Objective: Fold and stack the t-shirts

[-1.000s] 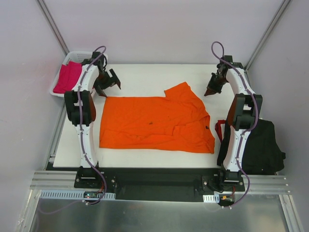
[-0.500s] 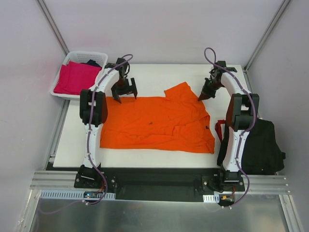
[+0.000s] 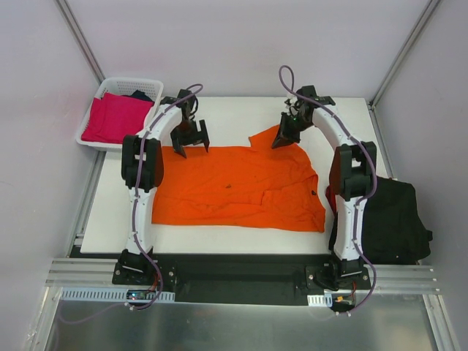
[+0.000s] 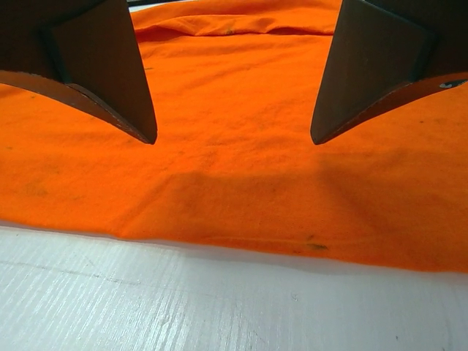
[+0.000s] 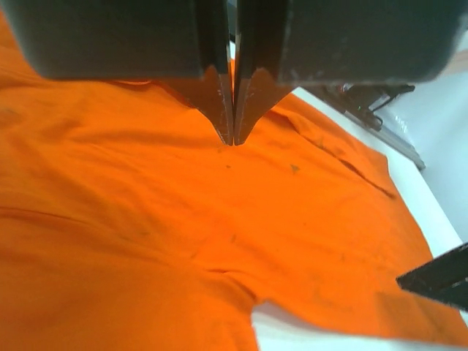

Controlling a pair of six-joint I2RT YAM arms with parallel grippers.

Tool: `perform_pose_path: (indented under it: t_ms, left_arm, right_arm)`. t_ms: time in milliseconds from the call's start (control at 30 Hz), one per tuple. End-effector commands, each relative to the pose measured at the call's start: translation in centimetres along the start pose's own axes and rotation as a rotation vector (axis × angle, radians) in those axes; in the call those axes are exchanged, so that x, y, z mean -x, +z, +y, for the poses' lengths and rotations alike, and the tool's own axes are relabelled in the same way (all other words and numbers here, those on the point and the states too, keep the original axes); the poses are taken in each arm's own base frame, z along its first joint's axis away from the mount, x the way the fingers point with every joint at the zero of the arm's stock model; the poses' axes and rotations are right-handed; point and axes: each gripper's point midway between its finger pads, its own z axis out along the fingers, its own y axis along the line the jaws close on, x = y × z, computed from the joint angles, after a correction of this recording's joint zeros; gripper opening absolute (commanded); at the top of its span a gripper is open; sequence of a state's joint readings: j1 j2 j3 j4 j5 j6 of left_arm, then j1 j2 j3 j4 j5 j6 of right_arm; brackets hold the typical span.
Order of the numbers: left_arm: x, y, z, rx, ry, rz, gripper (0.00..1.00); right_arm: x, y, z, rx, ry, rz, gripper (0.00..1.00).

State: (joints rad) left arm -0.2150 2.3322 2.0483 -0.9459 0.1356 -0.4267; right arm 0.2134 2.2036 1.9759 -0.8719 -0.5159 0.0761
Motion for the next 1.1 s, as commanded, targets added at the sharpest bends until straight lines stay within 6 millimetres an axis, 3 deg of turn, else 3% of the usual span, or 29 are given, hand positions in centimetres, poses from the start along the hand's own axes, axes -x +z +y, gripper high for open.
perform_pose_path:
  t_ms: [0, 200, 367, 800, 1067]
  left_arm:
    - [-0.4, -1.5, -0.4, -0.022, -0.003, -0.004, 0.87]
    - [0.7, -2.4, -0.5, -0.010, 0.019, -0.053, 0.88]
    - [0.4, -2.9, -1.0, -0.023, 0.039, -0.058, 0.89]
    - [0.3, -3.4, -0.2, -0.003, 0.090, -0.079, 0.90]
    - [0.4, -3.1, -0.2, -0.007, 0.096, -0.072, 0.90]
  right_arm:
    - [-2.1, 1.5, 0.8, 0.059, -0.003, 0.102, 0.01]
    - [-3.6, 4.1, 0.9, 0.054, -0.015, 0.160, 0.01]
    - [-4.1, 6.3, 0.0, 0.043, 0.018, 0.193, 0.01]
    - [-3.8, 7.9, -1.9, -0.004, 0.057, 0.167, 0.01]
    - [-4.1, 7.3, -3.7, -0.034, 0.111, 0.150, 0.01]
